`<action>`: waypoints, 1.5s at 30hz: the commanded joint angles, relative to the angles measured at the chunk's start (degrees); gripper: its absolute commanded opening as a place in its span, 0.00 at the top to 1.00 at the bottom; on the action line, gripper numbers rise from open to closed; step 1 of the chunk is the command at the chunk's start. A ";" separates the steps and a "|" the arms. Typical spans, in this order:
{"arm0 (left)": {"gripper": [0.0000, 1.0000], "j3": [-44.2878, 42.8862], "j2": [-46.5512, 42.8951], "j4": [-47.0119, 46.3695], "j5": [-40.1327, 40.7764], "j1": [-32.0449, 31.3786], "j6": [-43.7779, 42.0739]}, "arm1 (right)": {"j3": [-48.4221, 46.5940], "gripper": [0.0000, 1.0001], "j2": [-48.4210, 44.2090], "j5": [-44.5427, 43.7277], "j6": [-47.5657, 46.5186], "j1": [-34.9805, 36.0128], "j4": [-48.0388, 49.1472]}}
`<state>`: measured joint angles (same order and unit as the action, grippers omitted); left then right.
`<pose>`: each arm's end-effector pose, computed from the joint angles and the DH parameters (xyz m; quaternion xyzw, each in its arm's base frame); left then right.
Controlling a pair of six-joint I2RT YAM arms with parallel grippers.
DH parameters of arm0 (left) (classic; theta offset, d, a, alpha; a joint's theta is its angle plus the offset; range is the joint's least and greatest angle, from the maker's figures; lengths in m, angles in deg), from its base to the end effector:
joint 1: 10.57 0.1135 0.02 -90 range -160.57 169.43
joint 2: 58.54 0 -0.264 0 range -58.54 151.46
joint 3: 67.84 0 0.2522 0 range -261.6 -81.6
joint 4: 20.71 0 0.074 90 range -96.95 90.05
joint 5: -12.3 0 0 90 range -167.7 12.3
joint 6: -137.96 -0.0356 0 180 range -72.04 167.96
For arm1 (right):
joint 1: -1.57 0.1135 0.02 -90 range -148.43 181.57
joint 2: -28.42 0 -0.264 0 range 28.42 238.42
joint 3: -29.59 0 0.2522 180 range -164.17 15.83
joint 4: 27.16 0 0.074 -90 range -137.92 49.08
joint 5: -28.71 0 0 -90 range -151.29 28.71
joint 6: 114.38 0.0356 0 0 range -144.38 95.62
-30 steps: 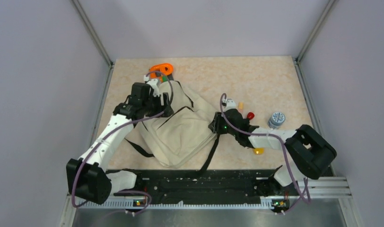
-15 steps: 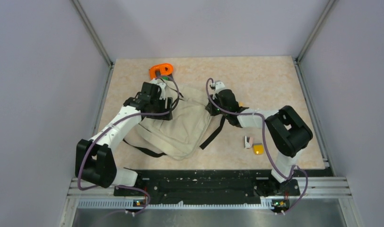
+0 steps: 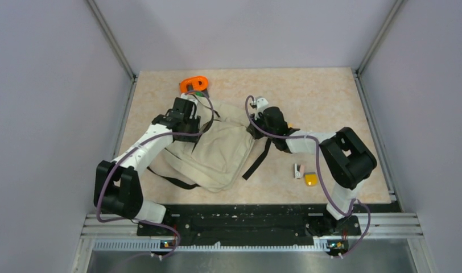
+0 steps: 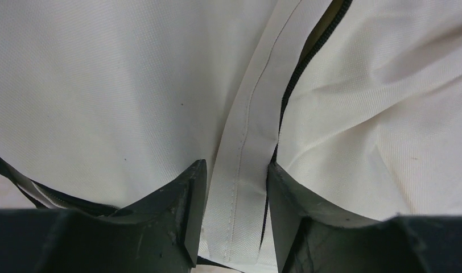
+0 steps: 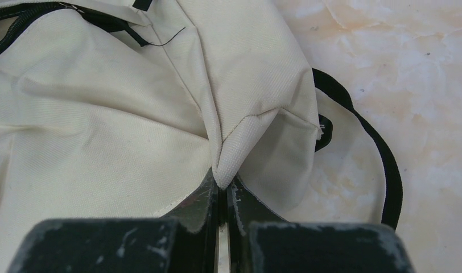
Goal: Pack the student bag
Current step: Unzip the student bag at the center of the board.
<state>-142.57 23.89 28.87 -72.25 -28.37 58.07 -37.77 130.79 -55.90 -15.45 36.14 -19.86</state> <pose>0.2812 -0.0867 0.2493 0.0509 0.9572 -0.0236 0.2841 0.3110 0.2184 0.1758 -0.2134 0.8282 0.2288 0.4649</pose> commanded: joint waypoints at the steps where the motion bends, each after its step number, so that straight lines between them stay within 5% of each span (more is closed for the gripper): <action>1: 0.59 -2.83 1.22 -2.27 3.41 -0.04 -0.96 | 0.43 1.00 -3.64 0.99 -1.49 -0.47 4.84; 6: 0.98 -2.45 1.66 -2.15 1.79 -0.04 -0.69 | 0.17 1.00 -4.16 -1.82 -2.50 -0.46 3.72; 7: 1.00 -2.24 1.37 -2.27 -0.53 -0.11 -0.48 | -0.22 1.00 -4.12 -2.99 -2.76 -0.46 3.11; 15: 1.00 2.94 -5.48 -9.26 -19.97 -1.93 6.39 | -10.09 1.00 0.90 -7.62 -2.23 -5.71 -5.75; 20: 1.00 4.90 -9.21 -10.65 -21.33 -2.06 8.28 | -14.12 0.57 -0.66 -7.34 -1.23 -6.99 -11.32; 25: 1.00 6.08 -11.07 -10.56 -18.14 -1.95 8.00 | -7.80 0.32 -9.88 -8.25 4.29 -5.32 -10.52; 34: 1.00 6.52 -11.93 -10.96 -17.14 -1.87 8.78 | -3.41 0.28 -15.54 -16.12 8.87 9.08 -8.12; 45: 1.00 7.16 -13.02 -10.76 -16.12 -1.88 8.44 | -17.67 0.28 0.50 -23.87 6.82 18.25 -9.56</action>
<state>-135.47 13.18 20.04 -88.32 -30.14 66.09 -49.01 126.86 -74.24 -7.80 52.70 -29.52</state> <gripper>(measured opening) 0.009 0.717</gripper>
